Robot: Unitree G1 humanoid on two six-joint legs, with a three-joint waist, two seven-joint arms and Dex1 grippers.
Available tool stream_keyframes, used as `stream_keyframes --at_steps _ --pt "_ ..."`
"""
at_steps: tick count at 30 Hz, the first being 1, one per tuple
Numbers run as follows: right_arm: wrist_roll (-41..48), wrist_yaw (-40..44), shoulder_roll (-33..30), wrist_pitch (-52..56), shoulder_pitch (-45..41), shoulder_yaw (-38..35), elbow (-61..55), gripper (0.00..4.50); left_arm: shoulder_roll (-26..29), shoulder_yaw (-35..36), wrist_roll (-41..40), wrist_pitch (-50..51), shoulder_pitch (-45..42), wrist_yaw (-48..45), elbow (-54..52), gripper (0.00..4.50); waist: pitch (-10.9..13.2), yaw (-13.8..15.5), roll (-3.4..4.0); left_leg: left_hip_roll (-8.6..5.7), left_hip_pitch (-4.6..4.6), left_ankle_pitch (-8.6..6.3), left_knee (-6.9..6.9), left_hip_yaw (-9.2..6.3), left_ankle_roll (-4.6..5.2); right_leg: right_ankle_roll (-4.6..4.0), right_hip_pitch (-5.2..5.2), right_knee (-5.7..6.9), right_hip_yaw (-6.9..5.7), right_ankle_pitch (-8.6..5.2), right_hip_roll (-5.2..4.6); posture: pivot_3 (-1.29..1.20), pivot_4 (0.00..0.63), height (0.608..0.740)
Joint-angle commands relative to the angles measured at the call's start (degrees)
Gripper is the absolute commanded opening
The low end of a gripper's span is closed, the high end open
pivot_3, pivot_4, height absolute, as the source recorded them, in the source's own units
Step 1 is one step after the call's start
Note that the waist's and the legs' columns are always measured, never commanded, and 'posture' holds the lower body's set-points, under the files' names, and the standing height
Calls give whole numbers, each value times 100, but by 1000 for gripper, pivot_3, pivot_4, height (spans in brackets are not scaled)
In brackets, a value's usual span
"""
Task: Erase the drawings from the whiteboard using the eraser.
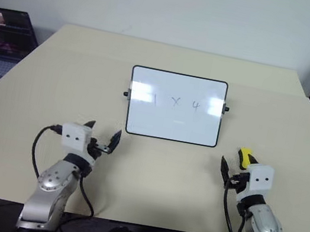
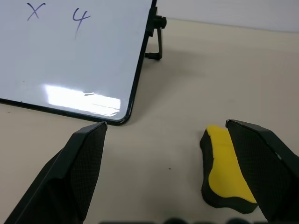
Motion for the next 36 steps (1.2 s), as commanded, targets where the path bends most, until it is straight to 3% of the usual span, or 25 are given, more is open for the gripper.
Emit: stream_keyframes --at_steps 1,9,18,23,28,36 --pt "115 -38 -123 547 -166 -30 -195 4468 -40 -205 -59 176 16 -120 -267 4500 -1 0 -1 -1 1 0 0 0 0 0 1 0 0 0 0 0 150 740" --pt "114 -67 -187 695 -151 -101 -607 4468 53 -161 -127 305 -139 -287 -227 4500 -1 -10 0 0 0 0 -3 -2 0 0 -2 2 -2 0 2 0 150 740" --pt "723 368 -319 1254 -617 28 -705 4468 877 566 -1324 954 -517 -1249 -639 4500 0 -4 0 1 2 0 -1 -1 0 0 -1 4 -2 0 2 0 150 740" --pt "948 124 -385 1924 -798 22 -1362 4468 1684 397 -2075 1692 -1242 -2405 -686 4500 3 18 -3 0 -7 1 -1 -14 -1 0 -4 2 -14 0 2 0 150 740" --pt "1179 -332 -349 2554 -1086 -357 -1847 4468 2440 -301 -2285 2098 -1946 -3551 -811 4500 4 -11 -1 0 -8 1 -4 -4 -1 0 -10 -1 -4 0 3 0 150 740" --pt "1278 -1033 -389 4172 -1738 -762 -1539 4468 2606 -1220 -1933 1732 -2900 -4642 -345 4500 4 -7 0 1 -9 0 -5 -1 0 0 -14 -1 -2 0 5 0 150 740"
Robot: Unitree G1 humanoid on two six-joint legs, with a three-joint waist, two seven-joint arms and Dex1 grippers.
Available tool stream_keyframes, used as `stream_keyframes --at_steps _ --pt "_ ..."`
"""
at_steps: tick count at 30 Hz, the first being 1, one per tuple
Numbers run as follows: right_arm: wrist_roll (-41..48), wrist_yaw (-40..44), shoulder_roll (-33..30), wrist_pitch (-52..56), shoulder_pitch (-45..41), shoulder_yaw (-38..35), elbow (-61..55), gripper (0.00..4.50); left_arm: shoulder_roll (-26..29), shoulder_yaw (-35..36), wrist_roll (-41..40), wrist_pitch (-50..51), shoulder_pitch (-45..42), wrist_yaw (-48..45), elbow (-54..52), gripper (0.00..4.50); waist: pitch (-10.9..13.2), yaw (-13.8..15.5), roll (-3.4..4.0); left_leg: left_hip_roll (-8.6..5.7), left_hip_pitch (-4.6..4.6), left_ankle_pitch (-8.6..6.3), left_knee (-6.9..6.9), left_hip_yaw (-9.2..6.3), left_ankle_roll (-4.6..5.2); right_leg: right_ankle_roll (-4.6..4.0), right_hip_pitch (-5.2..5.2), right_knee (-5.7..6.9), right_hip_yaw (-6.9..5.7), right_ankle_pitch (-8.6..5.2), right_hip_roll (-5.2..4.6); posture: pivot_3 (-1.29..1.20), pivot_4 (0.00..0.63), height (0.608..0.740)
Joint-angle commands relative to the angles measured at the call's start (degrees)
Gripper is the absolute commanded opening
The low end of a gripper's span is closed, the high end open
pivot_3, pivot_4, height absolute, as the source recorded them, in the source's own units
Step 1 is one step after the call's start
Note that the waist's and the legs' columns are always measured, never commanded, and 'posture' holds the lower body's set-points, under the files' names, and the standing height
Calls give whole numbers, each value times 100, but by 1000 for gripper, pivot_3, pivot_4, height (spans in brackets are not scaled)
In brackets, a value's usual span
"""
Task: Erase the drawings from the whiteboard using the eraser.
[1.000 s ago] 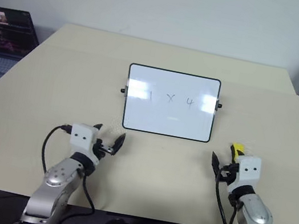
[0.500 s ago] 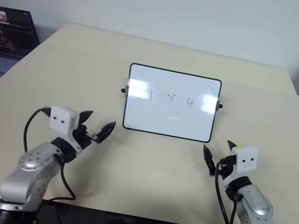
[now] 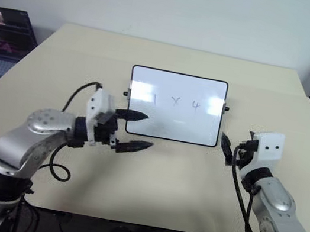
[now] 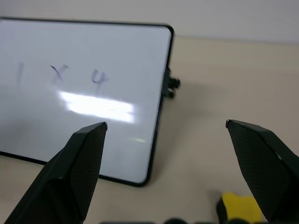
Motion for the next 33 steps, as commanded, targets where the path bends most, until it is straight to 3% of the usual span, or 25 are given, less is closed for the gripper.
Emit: stream_keyframes --at_steps 1,11,33 --pt "221 -145 -66 677 -278 -350 123 4468 -41 -230 131 -224 -400 -320 104 4500 1 1 0 -1 -2 0 0 1 0 0 -2 0 1 0 0 0 150 740" --pt "135 54 -488 1050 -721 -497 1340 4468 -457 -508 455 -242 -1246 -382 767 4500 2 -2 1 -3 -8 0 -1 5 2 -1 -7 -3 4 0 2 0 150 740" --pt "-203 479 -787 204 -1031 -345 2812 4468 -526 -558 781 -657 -796 -608 799 4500 3 -5 2 0 -10 -1 0 10 3 -1 -10 -2 8 0 1 0 150 740"
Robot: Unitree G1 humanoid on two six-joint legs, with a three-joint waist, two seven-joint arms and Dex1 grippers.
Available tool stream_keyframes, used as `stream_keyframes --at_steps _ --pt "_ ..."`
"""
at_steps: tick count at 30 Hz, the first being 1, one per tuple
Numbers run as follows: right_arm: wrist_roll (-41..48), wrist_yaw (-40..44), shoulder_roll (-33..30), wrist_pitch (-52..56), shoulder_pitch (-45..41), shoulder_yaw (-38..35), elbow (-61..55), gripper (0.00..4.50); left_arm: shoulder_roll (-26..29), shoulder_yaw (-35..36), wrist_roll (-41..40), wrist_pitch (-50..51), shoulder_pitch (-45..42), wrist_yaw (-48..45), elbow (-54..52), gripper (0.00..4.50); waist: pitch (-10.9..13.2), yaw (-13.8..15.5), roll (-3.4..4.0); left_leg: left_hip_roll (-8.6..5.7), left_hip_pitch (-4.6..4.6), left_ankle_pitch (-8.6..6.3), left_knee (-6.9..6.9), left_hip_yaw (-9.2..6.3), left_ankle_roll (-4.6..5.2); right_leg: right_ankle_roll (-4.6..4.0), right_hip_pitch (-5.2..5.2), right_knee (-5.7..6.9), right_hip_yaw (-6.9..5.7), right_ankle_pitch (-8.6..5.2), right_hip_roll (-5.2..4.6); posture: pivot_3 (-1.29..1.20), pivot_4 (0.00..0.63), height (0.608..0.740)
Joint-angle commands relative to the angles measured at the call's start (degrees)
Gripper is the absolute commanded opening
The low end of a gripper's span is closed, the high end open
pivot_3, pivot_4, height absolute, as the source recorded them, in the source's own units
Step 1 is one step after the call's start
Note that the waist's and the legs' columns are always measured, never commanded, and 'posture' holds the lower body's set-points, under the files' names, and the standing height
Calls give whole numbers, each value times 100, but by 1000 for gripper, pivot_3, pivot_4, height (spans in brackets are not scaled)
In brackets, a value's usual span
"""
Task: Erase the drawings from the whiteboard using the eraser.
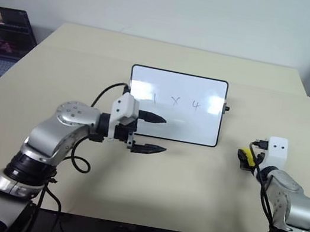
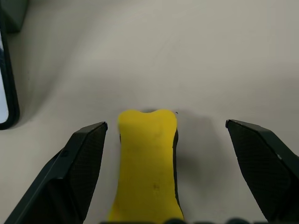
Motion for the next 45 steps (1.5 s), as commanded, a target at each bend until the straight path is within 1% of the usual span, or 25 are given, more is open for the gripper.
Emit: stream_keyframes --at_steps 1,3,6,8,13,14,15,18,22,28,31,33,36,39,45 --pt "-43 59 -80 -147 -112 -34 -35 4468 -3 47 -10 -38 3 4 -176 4500 0 0 0 0 0 0 0 0 0 0 0 0 0 0 0 0 150 740" --pt "-61 63 -77 -162 -128 -10 13 4468 -6 46 -8 -1 0 31 -223 4500 0 0 0 0 0 0 0 0 0 0 0 0 0 0 0 0 150 740" --pt "-99 72 -44 -148 -145 26 65 3900 -11 43 -8 59 -11 71 -284 4500 0 -1 0 0 0 0 0 0 0 0 0 0 0 0 0 0 150 740" --pt "-113 74 -24 -140 -151 37 66 3284 -10 43 -5 89 -28 90 -314 4500 0 -1 0 0 0 0 0 0 0 0 0 0 0 0 0 0 150 740" --pt "-112 68 -7 -68 -202 71 60 1451 -10 56 -41 230 -73 141 -416 4500 0 1 0 -1 0 0 0 0 0 0 0 0 0 0 0 0 150 740" --pt "-115 67 -6 -62 -214 66 79 1202 -9 59 -46 256 -68 154 -439 4500 0 1 0 -1 0 0 1 0 0 0 0 0 0 0 0 0 150 740" --pt "-120 67 -6 -57 -220 66 91 1074 -6 67 -53 285 -59 165 -467 4500 0 0 0 -1 0 0 1 0 0 0 0 0 1 0 0 0 150 740" --pt "-134 43 24 -73 -212 71 54 1068 7 129 -105 425 7 241 -590 4500 0 0 0 0 0 0 0 -1 0 0 0 1 0 0 0 0 150 740" --pt "-129 122 -2 -247 -89 100 -283 1067 59 397 -252 764 235 492 -797 4500 0 -9 0 1 0 0 0 1 0 0 0 0 1 0 0 0 150 740" --pt "-22 785 -456 -435 700 503 -1569 1066 149 948 -508 1427 1083 1163 -1540 4500 1 0 1 4 -2 0 -3 -7 0 1 0 -4 -4 -1 -1 0 150 740" --pt "-39 1064 -649 -563 1034 794 -2124 1045 175 1174 -628 1774 1320 1504 -1867 4500 2 6 -1 2 -1 0 3 -9 0 1 4 -4 -4 -1 -2 0 150 740" --pt "-42 1173 -679 -629 1071 986 -2373 1020 210 1294 -548 1890 1373 1778 -1949 4500 2 6 -1 2 2 0 5 -10 0 2 7 -1 -5 -1 -2 0 150 740" --pt "-91 1179 -589 -669 849 1296 -2519 1014 155 1436 -263 1898 1251 2332 -1804 4500 2 -9 -2 3 8 0 4 -9 -1 2 8 4 -4 -1 -1 0 150 740" --pt "-223 1153 -454 -747 363 1766 -2463 1012 93 1513 -148 1999 1076 2742 -1678 4500 3 -13 -4 2 9 1 5 -10 -2 2 7 6 -5 -1 0 0 150 740" --pt "-535 1119 53 -1038 -955 2421 -1797 1012 107 1674 -364 2444 1071 2967 -1717 4500 4 -1 -6 3 3 1 3 -10 -2 1 2 1 -7 0 -1 0 150 740"
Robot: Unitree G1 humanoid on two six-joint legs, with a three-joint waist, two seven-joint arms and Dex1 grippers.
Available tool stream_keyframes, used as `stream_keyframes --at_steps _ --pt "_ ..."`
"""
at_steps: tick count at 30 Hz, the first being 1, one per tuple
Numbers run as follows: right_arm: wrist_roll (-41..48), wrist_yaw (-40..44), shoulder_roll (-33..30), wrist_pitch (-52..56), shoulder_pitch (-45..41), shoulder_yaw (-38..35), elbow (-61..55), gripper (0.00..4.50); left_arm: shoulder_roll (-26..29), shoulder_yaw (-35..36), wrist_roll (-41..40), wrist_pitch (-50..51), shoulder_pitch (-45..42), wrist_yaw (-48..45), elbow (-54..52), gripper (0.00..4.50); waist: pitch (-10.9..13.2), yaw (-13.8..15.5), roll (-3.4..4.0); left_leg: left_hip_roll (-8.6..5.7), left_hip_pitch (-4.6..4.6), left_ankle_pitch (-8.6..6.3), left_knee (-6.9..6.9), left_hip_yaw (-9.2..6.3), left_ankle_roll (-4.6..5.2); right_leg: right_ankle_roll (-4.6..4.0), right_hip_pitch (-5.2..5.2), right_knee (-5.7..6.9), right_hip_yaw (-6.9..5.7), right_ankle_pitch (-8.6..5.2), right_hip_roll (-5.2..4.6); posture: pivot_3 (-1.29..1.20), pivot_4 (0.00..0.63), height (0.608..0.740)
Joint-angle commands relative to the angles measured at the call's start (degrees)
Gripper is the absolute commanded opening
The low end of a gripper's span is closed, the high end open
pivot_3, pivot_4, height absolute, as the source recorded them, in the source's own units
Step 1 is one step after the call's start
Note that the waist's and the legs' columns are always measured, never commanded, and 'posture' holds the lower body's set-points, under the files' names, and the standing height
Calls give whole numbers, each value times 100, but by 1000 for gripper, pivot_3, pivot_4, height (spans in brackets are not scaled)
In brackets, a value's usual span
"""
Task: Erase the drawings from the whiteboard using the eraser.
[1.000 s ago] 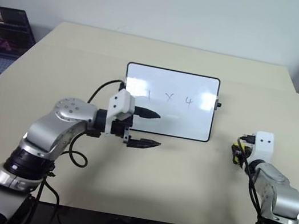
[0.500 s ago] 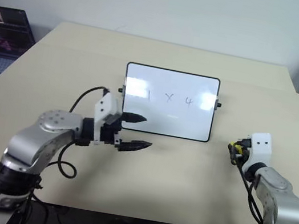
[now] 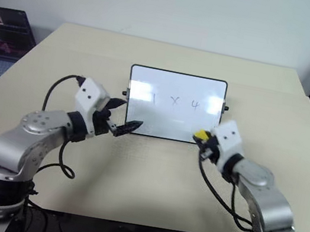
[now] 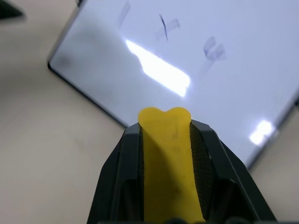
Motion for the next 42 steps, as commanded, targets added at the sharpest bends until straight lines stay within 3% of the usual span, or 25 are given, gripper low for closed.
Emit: stream_keyframes --at_steps 1,8,15,27,33,42 --pt "-259 37 178 -374 -556 285 321 1011 57 248 -117 234 -4 110 -116 4500 0 10 -1 1 -2 0 0 -2 -1 0 -1 -2 -2 0 0 0 150 740" --pt "-1251 253 513 -1581 -1968 1202 1947 997 -17 249 36 411 -159 497 165 4500 0 9 0 0 -1 0 4 -2 0 -1 -3 2 -4 1 -4 0 150 740" --pt "-1843 604 970 -2429 -2939 1628 3399 997 -46 225 184 326 -245 685 527 4500 1 7 -1 3 -5 0 2 -3 -1 -2 -9 3 -9 1 -5 0 150 740" --pt "-2574 901 1900 -3524 -4447 1829 6467 997 -43 111 210 41 -217 487 727 4500 1 -33 -1 3 -5 0 2 -4 -1 -3 -14 9 -14 2 -10 0 150 740" --pt "-2853 684 2072 -3964 -4788 1761 7450 997 -60 29 225 -102 -193 363 777 4500 1 -59 -1 5 -8 0 -1 -2 -1 -3 -22 12 -14 2 -11 0 150 740" --pt "-3347 1682 1810 -4010 -4379 2185 7284 997 -74 7 266 -199 -178 287 831 4500 1 -88 -1 4 -4 0 2 -3 0 -3 -19 21 -14 2 -11 0 150 740"
